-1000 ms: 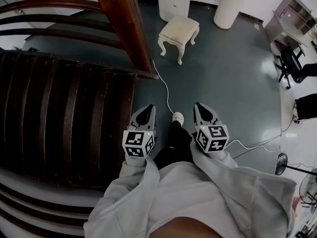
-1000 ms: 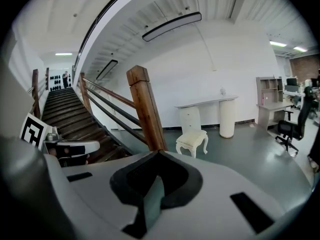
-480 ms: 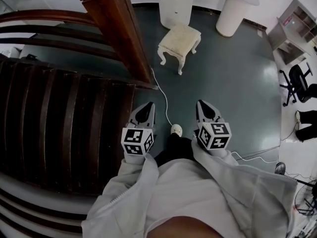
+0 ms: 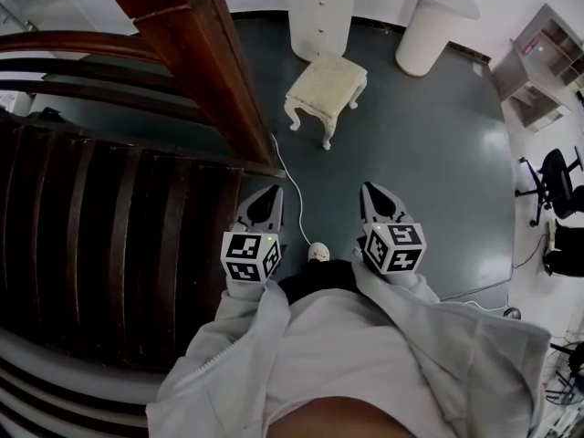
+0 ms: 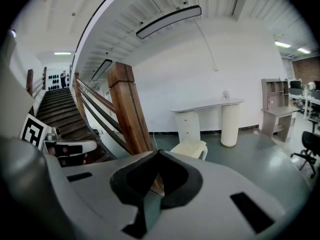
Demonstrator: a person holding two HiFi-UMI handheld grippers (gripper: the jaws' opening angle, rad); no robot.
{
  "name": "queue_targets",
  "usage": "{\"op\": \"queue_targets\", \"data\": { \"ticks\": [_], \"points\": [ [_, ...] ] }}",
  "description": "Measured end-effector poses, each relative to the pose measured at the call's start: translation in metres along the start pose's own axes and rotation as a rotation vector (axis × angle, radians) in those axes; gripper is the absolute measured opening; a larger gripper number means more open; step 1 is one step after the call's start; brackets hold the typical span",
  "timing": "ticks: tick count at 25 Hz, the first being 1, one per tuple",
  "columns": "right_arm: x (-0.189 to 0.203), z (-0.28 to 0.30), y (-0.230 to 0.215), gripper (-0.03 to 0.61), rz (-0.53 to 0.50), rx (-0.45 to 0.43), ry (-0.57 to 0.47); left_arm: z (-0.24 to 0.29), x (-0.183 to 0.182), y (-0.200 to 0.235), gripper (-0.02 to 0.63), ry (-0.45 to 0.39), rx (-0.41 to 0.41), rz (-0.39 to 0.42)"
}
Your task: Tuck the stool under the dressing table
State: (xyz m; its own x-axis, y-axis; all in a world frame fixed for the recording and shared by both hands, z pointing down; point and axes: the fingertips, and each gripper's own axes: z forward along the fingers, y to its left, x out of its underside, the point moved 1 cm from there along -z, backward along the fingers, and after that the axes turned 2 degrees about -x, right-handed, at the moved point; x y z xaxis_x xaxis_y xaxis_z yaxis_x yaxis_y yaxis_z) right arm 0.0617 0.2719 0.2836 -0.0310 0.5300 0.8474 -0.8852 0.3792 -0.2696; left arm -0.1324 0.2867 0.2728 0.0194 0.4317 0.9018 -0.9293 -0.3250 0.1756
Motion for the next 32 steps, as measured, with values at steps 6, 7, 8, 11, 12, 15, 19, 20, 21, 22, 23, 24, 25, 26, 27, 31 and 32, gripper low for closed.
{"op": "queue_targets", "data": {
  "ticks": [6, 7, 8, 11, 12, 15, 19, 20, 21, 22, 23, 24, 25, 26, 27, 31, 32],
  "points": [
    [0.005, 0.016, 0.000, 0.049, -0.008, -0.030, 0.034, 0.014, 0.001, 0.006, 0.020, 0.016, -0.013, -0.013],
    [0.007, 0.017, 0.000, 0.049, -0.008, -0.032, 0.037, 0.016, 0.002, 0.006, 0.020, 0.021, -0.012, -0.013],
    [0.008, 0.017, -0.001, 0.049, -0.005, -0.030, 0.039, 0.018, 0.003, 0.006, 0.020, 0.026, -0.009, -0.012],
    [0.012, 0.013, -0.012, 0.049, 0.027, 0.004, 0.040, 0.024, 0.005, 0.003, 0.020, 0.041, 0.007, -0.004],
    [0.014, 0.011, -0.016, 0.049, 0.041, 0.017, 0.038, 0.026, 0.005, 0.001, 0.020, 0.045, 0.014, 0.002],
    [0.019, 0.005, -0.020, 0.049, 0.060, 0.039, 0.040, 0.027, 0.006, -0.006, 0.020, 0.055, 0.035, 0.019],
    [0.028, -0.001, -0.018, 0.049, 0.073, 0.046, 0.044, 0.022, 0.014, -0.009, 0.020, 0.074, 0.036, 0.022],
    [0.029, -0.002, -0.019, 0.049, 0.076, 0.048, 0.044, 0.020, 0.016, -0.009, 0.020, 0.077, 0.034, 0.022],
    [0.030, -0.002, -0.019, 0.049, 0.077, 0.050, 0.046, 0.019, 0.017, -0.009, 0.020, 0.079, 0.032, 0.021],
    [0.031, -0.001, -0.018, 0.049, 0.077, 0.050, 0.048, 0.018, 0.018, -0.008, 0.020, 0.081, 0.028, 0.020],
    [0.032, 0.000, -0.017, 0.049, 0.077, 0.049, 0.050, 0.017, 0.019, -0.005, 0.020, 0.082, 0.024, 0.019],
    [0.033, 0.001, -0.016, 0.049, 0.075, 0.047, 0.050, 0.017, 0.019, -0.003, 0.020, 0.081, 0.020, 0.018],
    [0.033, 0.002, -0.015, 0.049, 0.072, 0.046, 0.049, 0.017, 0.019, 0.000, 0.020, 0.080, 0.015, 0.016],
    [0.032, 0.003, -0.014, 0.049, 0.069, 0.046, 0.046, 0.017, 0.019, 0.002, 0.020, 0.078, 0.011, 0.014],
    [0.031, 0.004, -0.014, 0.049, 0.068, 0.048, 0.042, 0.018, 0.019, 0.004, 0.020, 0.076, 0.009, 0.012],
    [0.027, 0.011, -0.021, 0.049, 0.070, 0.061, 0.035, 0.027, 0.019, 0.006, 0.020, 0.073, 0.017, 0.017],
    [0.025, 0.013, -0.022, 0.049, 0.068, 0.061, 0.033, 0.030, 0.018, 0.007, 0.020, 0.073, 0.020, 0.018]
  ]
}}
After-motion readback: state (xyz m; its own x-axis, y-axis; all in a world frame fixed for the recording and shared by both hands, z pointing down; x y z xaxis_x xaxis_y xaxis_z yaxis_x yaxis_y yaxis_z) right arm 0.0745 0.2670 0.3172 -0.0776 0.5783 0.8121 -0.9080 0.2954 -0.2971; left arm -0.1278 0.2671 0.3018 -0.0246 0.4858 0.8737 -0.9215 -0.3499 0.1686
